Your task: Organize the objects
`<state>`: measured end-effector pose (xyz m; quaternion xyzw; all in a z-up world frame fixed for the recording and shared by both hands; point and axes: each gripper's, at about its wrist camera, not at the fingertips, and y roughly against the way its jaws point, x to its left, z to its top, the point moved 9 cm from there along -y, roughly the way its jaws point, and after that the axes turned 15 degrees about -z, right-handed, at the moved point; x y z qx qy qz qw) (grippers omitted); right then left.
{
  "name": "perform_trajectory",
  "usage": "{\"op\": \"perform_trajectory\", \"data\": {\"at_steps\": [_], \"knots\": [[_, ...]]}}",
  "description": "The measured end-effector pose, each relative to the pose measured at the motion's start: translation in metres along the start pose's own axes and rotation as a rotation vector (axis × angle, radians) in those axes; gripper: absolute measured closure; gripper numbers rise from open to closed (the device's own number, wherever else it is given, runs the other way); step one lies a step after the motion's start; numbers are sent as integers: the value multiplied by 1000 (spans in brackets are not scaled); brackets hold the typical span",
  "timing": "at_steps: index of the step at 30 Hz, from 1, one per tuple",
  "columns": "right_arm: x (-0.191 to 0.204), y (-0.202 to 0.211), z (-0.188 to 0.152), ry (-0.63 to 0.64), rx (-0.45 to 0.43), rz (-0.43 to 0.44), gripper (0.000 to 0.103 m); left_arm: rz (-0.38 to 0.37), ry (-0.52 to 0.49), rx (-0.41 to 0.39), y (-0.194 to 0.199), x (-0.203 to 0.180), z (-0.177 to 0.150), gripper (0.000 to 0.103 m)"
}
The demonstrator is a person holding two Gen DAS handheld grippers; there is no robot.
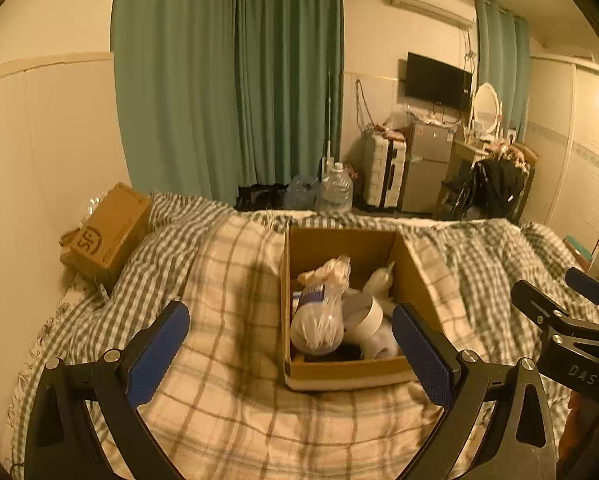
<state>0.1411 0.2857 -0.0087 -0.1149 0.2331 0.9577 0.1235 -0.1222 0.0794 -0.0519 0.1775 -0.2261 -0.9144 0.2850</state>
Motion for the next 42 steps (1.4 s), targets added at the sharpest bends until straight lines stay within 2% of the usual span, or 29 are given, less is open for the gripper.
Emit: {"op": "perform_trajectory", "data": {"at_steps": [4, 11, 15, 42], "knots": [[7, -13, -12, 17, 26, 6, 0, -21, 0, 11, -7, -1, -11, 0], [11, -23, -20, 30, 37, 6, 0, -9, 3, 36, -17, 1, -19, 0], [9, -24, -20, 26, 36, 6, 0, 15, -9, 40, -18, 2, -21, 0], [16, -28, -26, 43, 53, 6, 0, 7, 22, 74, -25, 14, -30, 0]]}}
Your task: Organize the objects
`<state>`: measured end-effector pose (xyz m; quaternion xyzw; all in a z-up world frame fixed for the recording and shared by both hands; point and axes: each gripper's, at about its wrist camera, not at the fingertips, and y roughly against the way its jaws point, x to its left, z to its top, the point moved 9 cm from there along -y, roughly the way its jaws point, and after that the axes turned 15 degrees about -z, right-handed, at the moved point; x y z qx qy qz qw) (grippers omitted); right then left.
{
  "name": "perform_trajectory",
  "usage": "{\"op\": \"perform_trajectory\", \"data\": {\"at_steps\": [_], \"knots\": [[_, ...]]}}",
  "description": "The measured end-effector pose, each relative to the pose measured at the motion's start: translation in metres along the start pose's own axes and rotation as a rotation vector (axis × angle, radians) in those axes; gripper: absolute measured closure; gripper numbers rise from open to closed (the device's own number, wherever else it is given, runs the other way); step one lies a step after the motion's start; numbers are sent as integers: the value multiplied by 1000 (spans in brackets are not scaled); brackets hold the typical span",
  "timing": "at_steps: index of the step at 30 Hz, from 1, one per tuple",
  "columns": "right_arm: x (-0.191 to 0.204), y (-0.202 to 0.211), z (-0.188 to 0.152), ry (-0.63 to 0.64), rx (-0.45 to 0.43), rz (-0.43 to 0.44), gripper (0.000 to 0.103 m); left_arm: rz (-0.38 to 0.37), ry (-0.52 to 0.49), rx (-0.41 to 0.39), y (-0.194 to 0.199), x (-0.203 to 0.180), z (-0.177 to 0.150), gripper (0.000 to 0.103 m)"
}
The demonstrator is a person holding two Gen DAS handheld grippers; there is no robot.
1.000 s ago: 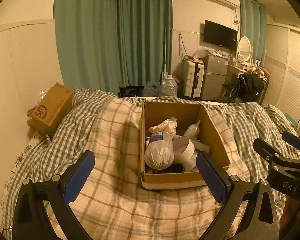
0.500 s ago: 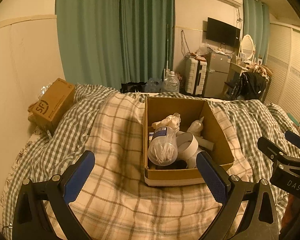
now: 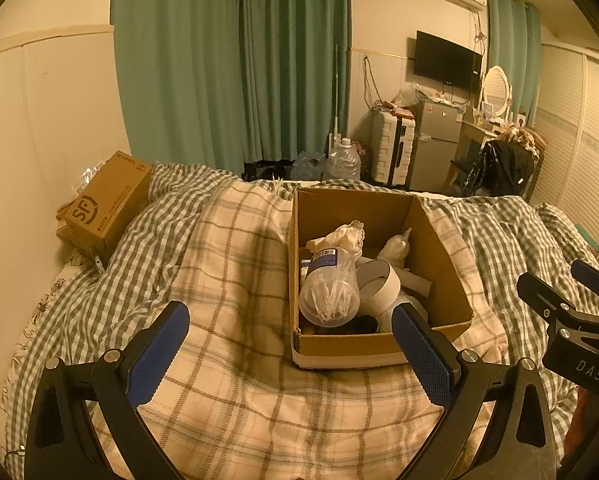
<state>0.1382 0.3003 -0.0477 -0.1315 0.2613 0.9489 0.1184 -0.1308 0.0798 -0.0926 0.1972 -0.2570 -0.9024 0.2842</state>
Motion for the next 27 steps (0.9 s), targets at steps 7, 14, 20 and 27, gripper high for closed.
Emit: {"op": "perform_trajectory", "data": {"at_steps": [7, 14, 20, 27], "knots": [[2, 0, -2, 2, 3, 1, 0, 5, -2, -1, 0, 0, 0, 0], [3, -1, -3, 4, 5, 3, 0, 9, 10, 2, 0, 3, -1, 0], [5, -2, -5, 9, 9, 6, 0, 12, 10, 4, 0, 4, 0, 0], [5, -4, -6, 12, 14, 7, 0, 9, 11, 11, -2, 5, -1, 0]]}}
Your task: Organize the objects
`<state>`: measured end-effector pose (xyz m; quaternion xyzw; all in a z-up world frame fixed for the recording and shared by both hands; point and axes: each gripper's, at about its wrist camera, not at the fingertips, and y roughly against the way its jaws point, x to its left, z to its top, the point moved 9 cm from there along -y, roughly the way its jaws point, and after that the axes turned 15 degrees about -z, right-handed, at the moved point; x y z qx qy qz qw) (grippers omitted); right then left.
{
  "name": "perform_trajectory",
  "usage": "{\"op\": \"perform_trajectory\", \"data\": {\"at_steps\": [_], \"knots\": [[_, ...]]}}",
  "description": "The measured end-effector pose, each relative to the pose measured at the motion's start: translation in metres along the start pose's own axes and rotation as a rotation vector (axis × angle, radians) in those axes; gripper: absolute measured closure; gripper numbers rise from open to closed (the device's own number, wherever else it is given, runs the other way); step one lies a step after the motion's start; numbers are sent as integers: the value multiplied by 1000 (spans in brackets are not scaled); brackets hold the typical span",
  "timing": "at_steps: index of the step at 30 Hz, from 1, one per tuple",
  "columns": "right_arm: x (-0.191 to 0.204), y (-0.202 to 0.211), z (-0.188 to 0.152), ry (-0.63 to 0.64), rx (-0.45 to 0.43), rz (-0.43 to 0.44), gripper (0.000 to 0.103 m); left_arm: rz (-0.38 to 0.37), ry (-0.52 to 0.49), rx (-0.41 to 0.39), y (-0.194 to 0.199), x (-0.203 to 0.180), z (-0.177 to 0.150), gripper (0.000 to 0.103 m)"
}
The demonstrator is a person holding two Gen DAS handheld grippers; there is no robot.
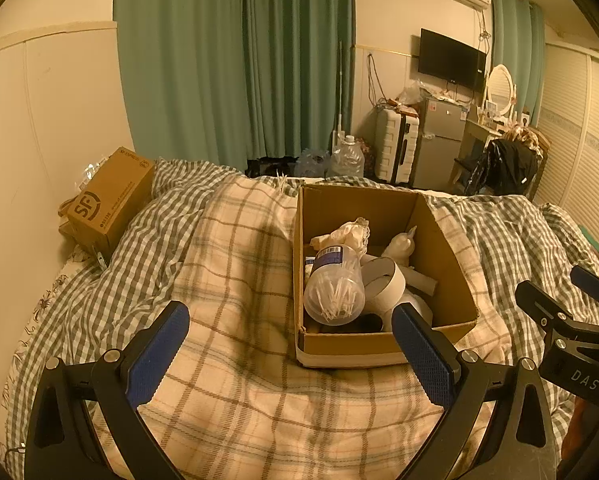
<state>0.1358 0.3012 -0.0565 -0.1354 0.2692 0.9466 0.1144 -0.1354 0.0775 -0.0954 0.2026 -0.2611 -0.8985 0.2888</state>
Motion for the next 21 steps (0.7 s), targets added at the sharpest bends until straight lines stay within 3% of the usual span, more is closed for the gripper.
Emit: {"op": "perform_trajectory", "data": {"at_steps": [21], "knots": [[3, -4, -3, 14, 13, 4, 0, 1, 4, 10, -5, 4, -4, 0]]}}
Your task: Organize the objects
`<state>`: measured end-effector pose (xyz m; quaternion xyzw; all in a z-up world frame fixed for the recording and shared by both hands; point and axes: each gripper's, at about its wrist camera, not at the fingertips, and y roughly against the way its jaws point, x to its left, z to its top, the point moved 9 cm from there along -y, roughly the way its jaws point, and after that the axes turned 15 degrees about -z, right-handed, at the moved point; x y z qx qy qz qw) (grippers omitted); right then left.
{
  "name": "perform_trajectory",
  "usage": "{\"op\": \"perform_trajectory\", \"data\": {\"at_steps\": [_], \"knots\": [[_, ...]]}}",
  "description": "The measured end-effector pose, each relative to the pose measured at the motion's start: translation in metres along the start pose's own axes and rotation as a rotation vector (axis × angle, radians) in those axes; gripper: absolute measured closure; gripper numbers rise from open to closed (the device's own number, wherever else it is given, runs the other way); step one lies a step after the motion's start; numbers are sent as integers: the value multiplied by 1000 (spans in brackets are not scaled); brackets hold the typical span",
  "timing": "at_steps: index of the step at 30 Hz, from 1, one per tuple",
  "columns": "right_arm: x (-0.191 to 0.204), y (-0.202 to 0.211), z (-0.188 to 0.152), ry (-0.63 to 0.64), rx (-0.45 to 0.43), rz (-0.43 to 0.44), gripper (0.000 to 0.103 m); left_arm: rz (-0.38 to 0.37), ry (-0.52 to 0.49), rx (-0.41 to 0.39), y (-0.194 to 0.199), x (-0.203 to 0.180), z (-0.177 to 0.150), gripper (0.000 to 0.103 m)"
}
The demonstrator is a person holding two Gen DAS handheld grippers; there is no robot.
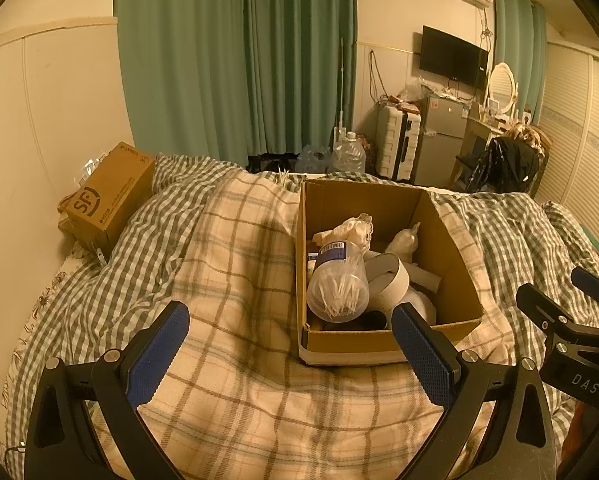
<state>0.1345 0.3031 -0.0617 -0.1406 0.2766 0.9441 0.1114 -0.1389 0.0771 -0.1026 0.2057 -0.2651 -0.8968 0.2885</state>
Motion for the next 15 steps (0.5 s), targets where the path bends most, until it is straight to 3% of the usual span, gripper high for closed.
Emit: {"op": "perform_trajectory", "data": {"at_steps": [15], "knots": [[2, 0, 0, 6, 2, 3, 0, 8, -13, -7, 0, -1, 2, 0]]}}
